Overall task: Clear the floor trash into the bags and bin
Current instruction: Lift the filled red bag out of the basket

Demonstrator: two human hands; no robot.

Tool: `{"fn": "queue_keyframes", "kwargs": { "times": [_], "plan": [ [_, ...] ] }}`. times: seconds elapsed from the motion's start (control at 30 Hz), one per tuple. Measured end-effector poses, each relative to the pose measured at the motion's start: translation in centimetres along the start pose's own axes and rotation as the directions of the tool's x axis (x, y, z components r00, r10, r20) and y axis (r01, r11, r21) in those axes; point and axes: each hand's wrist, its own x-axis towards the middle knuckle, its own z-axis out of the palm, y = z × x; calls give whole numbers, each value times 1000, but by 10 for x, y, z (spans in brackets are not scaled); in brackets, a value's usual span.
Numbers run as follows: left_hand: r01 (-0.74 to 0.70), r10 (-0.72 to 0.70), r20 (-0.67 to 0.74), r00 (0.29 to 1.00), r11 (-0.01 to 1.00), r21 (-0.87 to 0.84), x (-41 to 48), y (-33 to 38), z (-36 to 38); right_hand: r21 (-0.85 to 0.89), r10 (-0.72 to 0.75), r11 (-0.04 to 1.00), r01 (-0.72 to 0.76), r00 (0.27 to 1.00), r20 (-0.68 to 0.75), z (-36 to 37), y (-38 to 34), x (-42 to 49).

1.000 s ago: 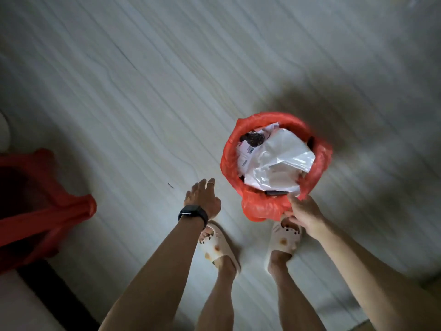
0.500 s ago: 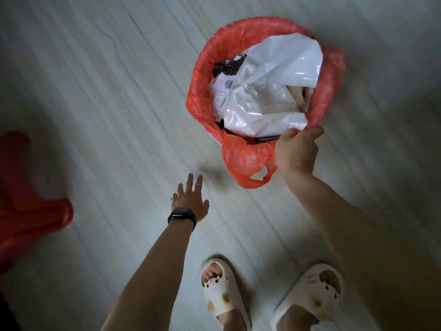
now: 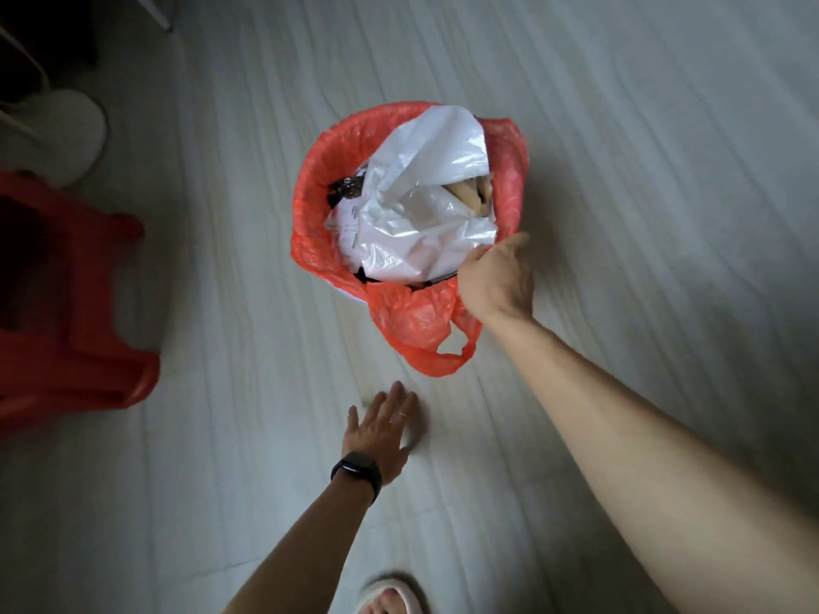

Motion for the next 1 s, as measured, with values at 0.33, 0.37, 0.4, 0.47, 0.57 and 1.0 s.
{"fn": "queue_keyframes", "kwargs": {
  "times": [0.33, 0.37, 0.4, 0.47, 0.57, 1.0],
  "plan": [
    [496, -644, -137, 752, 691, -525, -10, -56, 27, -46, -72, 996, 73, 997, 26, 39, -34, -2],
    [483, -631, -115, 767, 686, -544, -11, -55, 28, -49, -76, 996, 78, 996, 35, 41, -35, -5],
    [456, -603, -122, 788, 706, -543, -9, -55, 27, -44, -76, 996, 78, 996, 43, 42, -36, -7],
    [399, -561, -145, 815, 725, -562, -5, -54, 21, -35, -71, 997, 73, 996, 55, 43, -37, -10],
    [416, -562, -118, 819, 722, -553, -2, -52, 21, -45, -61, 997, 64, 996, 65, 45, -33, -14],
    [-293, -654, -678, 334, 612, -735, -67, -85, -223, -63, -4, 998, 17, 979, 204, -3, -30, -53]
  ]
}}
